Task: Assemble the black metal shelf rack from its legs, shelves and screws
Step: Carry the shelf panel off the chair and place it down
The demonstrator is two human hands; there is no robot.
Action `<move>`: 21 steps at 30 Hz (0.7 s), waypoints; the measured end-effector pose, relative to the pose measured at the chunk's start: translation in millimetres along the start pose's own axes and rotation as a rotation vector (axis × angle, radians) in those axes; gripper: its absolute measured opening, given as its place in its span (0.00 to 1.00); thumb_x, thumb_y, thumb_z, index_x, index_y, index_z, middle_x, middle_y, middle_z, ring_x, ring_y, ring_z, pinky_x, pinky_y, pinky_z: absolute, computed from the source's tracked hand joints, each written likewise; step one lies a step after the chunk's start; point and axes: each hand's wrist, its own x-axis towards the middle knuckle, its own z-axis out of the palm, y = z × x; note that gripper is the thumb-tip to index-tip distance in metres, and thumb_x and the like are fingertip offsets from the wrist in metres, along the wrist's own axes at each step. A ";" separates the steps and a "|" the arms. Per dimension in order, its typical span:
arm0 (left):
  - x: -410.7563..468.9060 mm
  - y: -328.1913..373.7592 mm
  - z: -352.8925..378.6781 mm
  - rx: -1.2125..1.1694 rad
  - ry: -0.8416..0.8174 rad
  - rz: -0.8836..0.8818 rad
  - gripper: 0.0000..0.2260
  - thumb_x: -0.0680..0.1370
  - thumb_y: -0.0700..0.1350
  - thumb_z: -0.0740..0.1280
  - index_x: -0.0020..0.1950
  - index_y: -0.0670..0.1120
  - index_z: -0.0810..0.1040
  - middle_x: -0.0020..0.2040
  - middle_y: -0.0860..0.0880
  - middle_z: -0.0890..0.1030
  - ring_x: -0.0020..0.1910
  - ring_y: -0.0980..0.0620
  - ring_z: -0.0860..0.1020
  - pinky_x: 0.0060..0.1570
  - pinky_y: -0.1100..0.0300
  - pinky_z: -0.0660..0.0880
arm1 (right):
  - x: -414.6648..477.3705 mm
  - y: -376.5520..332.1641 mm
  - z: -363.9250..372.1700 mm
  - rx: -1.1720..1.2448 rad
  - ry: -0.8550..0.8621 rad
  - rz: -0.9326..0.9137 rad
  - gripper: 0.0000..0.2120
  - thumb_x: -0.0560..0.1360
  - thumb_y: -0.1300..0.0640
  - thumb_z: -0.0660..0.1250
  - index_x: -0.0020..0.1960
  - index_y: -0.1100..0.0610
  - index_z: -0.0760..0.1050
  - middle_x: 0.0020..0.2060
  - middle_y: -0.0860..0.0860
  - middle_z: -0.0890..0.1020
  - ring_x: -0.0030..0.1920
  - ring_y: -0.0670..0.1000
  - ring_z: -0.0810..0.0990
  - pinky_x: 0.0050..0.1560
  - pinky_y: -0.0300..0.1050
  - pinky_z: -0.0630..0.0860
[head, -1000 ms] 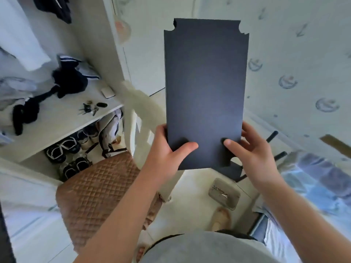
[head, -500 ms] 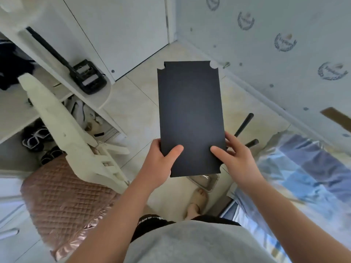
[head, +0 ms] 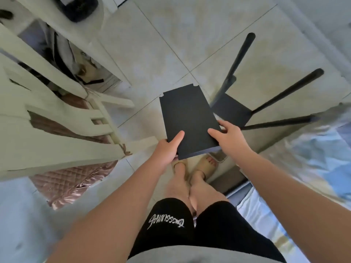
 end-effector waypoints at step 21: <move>455.9 -149.3 47.4 0.036 0.099 -0.012 0.23 0.74 0.63 0.68 0.59 0.48 0.70 0.53 0.51 0.79 0.49 0.48 0.82 0.56 0.44 0.80 | 399.5 222.6 158.6 -0.285 -0.080 0.052 0.15 0.79 0.53 0.66 0.65 0.53 0.76 0.55 0.54 0.83 0.53 0.59 0.83 0.59 0.56 0.79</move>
